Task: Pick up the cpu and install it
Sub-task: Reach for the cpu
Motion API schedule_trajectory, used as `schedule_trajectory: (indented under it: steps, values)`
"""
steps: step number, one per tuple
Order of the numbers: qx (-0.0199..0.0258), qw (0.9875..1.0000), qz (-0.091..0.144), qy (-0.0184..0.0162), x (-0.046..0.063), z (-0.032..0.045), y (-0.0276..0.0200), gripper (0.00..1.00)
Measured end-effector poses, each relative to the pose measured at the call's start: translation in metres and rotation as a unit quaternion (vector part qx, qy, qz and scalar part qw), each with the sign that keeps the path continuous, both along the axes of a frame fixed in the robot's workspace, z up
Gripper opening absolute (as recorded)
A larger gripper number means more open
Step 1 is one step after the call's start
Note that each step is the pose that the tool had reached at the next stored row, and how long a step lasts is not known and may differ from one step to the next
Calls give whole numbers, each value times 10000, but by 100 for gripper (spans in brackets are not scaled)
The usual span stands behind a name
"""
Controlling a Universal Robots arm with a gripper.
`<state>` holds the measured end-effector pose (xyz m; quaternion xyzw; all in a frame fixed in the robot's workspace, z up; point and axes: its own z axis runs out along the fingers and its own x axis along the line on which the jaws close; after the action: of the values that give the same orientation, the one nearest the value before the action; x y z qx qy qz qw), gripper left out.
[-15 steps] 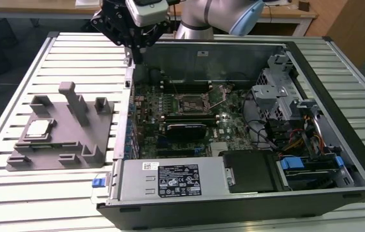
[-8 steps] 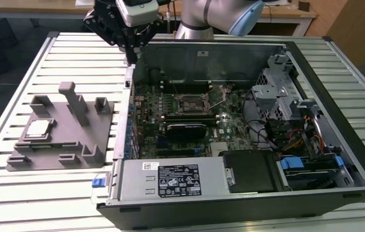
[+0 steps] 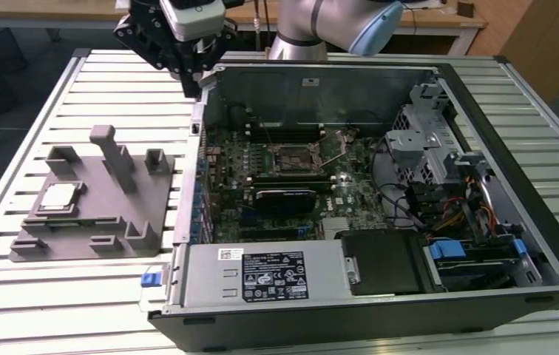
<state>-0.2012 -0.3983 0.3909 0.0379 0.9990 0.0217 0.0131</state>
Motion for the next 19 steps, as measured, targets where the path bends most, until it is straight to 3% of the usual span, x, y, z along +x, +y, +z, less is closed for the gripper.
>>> schedule_trajectory:
  steps: [19]
  values:
    - [0,10000,0,0,-275,-3,0,11]
